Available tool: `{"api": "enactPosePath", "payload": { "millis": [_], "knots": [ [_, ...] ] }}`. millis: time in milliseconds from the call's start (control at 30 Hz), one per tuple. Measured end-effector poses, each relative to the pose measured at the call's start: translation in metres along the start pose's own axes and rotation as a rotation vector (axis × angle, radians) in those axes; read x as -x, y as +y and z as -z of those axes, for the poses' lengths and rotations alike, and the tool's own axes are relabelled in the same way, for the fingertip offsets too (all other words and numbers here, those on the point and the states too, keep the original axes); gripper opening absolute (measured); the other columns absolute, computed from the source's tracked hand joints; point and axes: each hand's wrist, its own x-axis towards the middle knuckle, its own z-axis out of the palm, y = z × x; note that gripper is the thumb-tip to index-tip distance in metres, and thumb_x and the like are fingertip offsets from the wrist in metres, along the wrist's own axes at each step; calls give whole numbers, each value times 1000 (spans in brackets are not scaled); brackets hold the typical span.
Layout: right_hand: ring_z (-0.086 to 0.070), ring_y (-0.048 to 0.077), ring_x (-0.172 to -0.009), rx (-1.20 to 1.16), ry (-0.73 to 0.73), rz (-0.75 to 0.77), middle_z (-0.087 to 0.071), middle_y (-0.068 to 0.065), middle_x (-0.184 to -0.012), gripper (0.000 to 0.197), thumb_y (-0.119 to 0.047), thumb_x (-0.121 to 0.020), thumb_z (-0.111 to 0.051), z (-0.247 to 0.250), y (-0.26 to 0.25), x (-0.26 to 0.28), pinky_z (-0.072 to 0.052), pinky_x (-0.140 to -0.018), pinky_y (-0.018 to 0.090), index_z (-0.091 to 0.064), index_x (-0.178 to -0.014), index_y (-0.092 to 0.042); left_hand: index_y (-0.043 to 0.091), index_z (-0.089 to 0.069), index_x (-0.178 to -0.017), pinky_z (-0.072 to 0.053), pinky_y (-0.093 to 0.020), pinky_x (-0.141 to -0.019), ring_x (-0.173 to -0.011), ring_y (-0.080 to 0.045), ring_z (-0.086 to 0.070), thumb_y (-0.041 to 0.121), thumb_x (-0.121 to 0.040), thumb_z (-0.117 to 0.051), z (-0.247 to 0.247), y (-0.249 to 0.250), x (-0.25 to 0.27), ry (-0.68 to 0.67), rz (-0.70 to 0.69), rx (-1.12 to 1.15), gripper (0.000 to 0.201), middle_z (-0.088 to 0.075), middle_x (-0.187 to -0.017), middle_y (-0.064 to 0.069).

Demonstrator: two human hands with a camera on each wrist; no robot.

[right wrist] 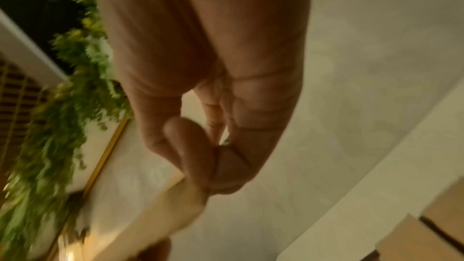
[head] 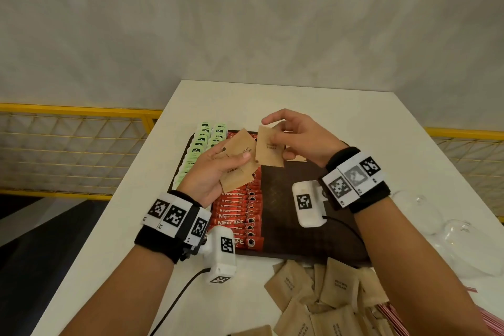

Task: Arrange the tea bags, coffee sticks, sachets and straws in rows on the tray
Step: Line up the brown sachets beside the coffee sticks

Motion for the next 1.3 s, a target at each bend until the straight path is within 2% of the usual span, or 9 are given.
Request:
{"api": "enactPosePath", "payload": {
  "millis": [167, 300, 500, 633, 833, 933, 1033, 1200, 1300],
  "knots": [
    [-55, 4, -59, 19, 31, -22, -54, 2, -81, 25, -4, -87, -61, -14, 4, -3, -39, -44, 15, -56, -109, -13, 10, -49, -131, -58, -37, -73, -95, -27, -63, 0, -86, -56, -7, -2, -2, 22, -40, 147, 46, -60, -121, -19],
    [-54, 9, -63, -46, 68, -17, -57, -3, -76, 19, -8, -84, -66, -30, 15, -4, -37, -42, 14, -58, -101, -12, 9, -47, -125, -56, -40, -73, -89, -26, -65, 0, -89, -53, -19, -3, -6, 96, -70, 248, 37, -63, -110, -17],
    [-57, -2, -60, 136, -4, -35, -62, -5, -80, 4, -11, -90, -59, -9, 0, 1, -38, -43, 8, -60, -91, -15, 11, -57, -114, -57, -36, -69, -84, -24, -68, 7, -84, -63, -9, 6, -1, 122, -81, 28, 31, -68, -103, -16],
    [-54, 0, -54, 106, 43, 20, -63, -2, -77, 9, -10, -87, -64, -1, -6, -1, -37, -43, 11, -63, -96, -12, 13, -61, -89, -55, -31, -60, -68, -20, -64, 6, -82, -65, -7, 11, 2, 74, 4, -185, 11, -69, -84, -10],
    [-52, -1, -49, -27, 147, 65, -62, 1, -74, 18, -7, -82, -69, -7, 3, -2, -39, -44, 12, -63, -98, -3, 10, -63, -112, -55, -31, -63, -70, -22, -62, 20, -72, -69, -10, 5, 10, -24, 51, -100, 42, -69, -87, -11],
    [-55, 8, -59, -101, 196, 63, -61, 4, -78, 21, -7, -79, -71, -12, 10, -1, -42, -49, 16, -61, -98, -9, 6, -63, -113, -56, -30, -64, -72, -22, -64, 13, -79, -66, -11, 1, 8, 16, 46, -85, 35, -70, -93, -14],
    [-65, 20, -82, -347, 200, -34, -64, 11, -100, 41, -7, -80, -70, -20, 19, 2, -55, -64, 25, -53, -117, -6, 0, -60, -117, -58, -31, -67, -80, -24, -68, 5, -81, -64, -15, -3, 5, 87, 28, -32, 37, -67, -105, -20],
    [-66, 13, -75, -513, 103, -107, -67, 6, -97, 24, -6, -87, -60, -27, 27, 6, -53, -55, 17, -60, -111, -4, 0, -56, -122, -57, -34, -70, -84, -27, -65, 3, -81, -65, -19, -9, -1, 129, 10, 16, 42, -64, -114, -22],
    [-67, 16, -84, -459, 132, -128, -67, 6, -99, 26, -5, -85, -63, -15, 24, 1, -54, -56, 18, -61, -111, -3, 2, -60, -116, -56, -32, -63, -73, -22, -65, 6, -82, -65, -18, -8, -2, 129, -2, 43, 34, -69, -99, -17]
  ]
}}
